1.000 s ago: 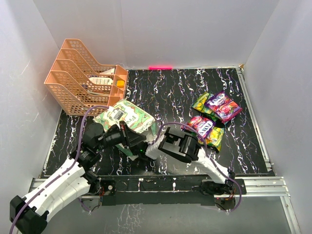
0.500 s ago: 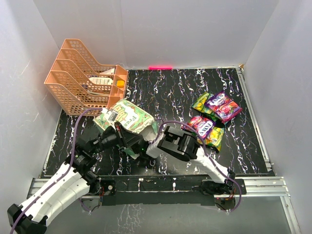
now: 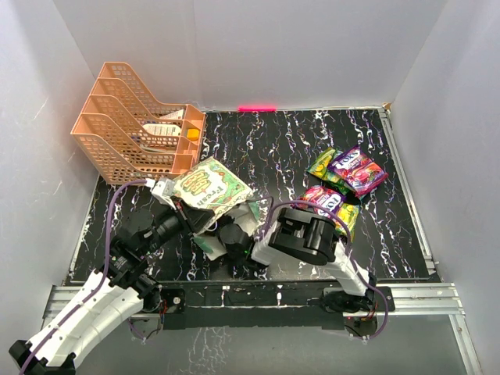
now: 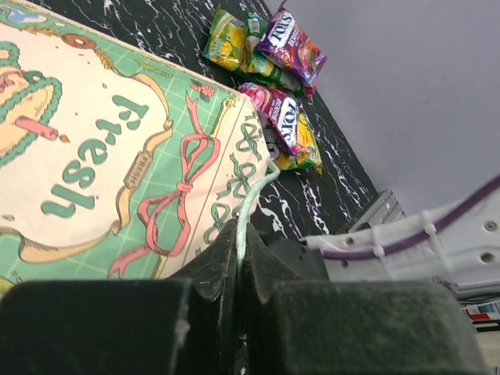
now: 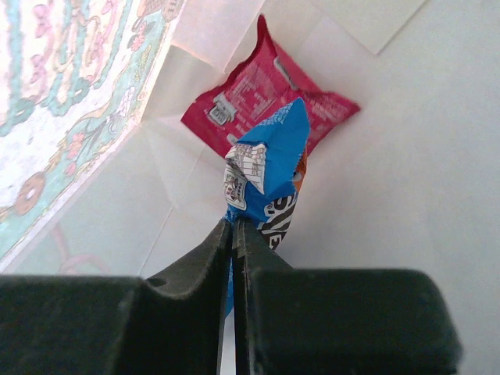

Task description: Take the snacks out of the paper bag

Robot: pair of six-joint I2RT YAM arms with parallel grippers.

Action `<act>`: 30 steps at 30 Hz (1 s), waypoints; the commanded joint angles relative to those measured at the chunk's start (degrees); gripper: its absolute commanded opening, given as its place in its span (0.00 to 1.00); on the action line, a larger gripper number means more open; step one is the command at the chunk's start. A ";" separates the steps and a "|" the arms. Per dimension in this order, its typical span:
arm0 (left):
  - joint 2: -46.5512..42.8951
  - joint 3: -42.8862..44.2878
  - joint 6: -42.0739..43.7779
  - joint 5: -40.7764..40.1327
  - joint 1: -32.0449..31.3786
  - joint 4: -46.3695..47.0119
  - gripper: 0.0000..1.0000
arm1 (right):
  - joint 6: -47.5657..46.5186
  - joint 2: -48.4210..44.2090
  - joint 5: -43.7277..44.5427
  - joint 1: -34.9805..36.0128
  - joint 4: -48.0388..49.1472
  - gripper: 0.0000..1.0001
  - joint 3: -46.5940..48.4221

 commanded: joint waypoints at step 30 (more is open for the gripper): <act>5.30 14.25 -3.16 -19.46 -0.09 -13.93 0.00 | -36.52 -63.14 1.15 8.32 -46.98 0.07 -22.97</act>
